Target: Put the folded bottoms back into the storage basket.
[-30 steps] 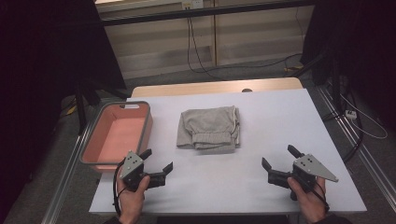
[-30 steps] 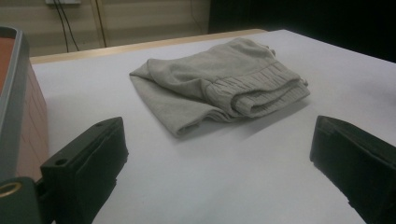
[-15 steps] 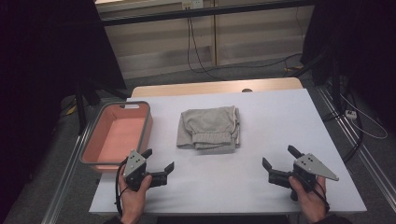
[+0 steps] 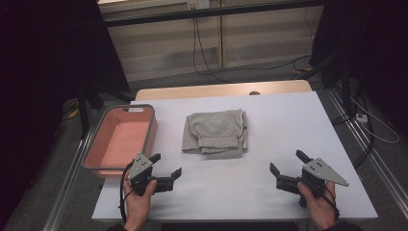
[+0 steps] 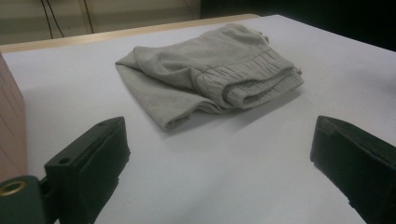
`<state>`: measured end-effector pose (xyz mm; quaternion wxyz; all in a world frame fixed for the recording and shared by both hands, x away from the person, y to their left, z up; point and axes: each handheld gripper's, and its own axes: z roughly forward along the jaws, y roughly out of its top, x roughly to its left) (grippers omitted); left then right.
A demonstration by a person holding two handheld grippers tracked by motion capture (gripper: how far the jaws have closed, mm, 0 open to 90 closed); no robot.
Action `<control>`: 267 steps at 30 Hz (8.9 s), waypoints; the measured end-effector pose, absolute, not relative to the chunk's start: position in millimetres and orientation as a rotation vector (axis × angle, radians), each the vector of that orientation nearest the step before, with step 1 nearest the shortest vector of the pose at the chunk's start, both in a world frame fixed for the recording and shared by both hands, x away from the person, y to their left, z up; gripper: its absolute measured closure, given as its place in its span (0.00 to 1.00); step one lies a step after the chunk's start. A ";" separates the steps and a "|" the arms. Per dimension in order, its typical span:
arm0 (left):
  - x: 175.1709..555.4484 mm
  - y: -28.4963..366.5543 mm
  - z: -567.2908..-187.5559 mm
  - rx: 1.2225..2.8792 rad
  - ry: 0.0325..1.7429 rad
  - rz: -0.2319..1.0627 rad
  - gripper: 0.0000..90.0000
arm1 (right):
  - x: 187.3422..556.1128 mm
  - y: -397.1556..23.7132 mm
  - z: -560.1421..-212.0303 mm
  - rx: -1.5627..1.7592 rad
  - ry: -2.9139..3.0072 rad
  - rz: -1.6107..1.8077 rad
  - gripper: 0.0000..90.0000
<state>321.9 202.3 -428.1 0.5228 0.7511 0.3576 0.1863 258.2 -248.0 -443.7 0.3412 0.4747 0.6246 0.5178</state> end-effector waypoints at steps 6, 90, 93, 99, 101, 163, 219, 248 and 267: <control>326.2 198.5 -430.3 1.835 0.858 0.445 0.05 | 258.6 -248.0 -444.0 1.237 1.628 1.347 0.01; 491.5 128.0 -413.5 1.972 1.268 0.112 0.09 | 263.6 -245.4 -446.0 1.250 1.653 1.341 0.01; 495.3 127.1 -416.5 1.976 1.279 0.094 0.13 | 263.5 -245.3 -446.0 1.250 1.653 1.342 0.01; 506.2 129.4 -426.2 1.947 1.318 0.049 0.16 | 263.9 -245.1 -446.4 1.248 1.658 1.342 0.01; 507.0 129.4 -428.1 1.959 1.324 0.068 0.16 | 263.9 -245.2 -446.6 1.247 1.662 1.343 0.01; 506.6 113.2 -438.6 1.883 1.254 -0.237 0.86 | 267.1 -244.1 -448.3 1.270 1.678 1.344 0.01; 461.4 146.0 -346.2 1.783 0.902 0.000 0.88 | 266.6 -244.3 -448.1 1.269 1.676 1.347 0.02; 433.3 166.5 -293.6 1.807 0.809 0.192 0.89 | 266.2 -243.9 -447.8 1.264 1.676 1.352 0.02; 420.1 187.7 -270.9 1.760 0.803 0.281 0.89 | 266.1 -243.9 -447.9 1.263 1.677 1.351 0.02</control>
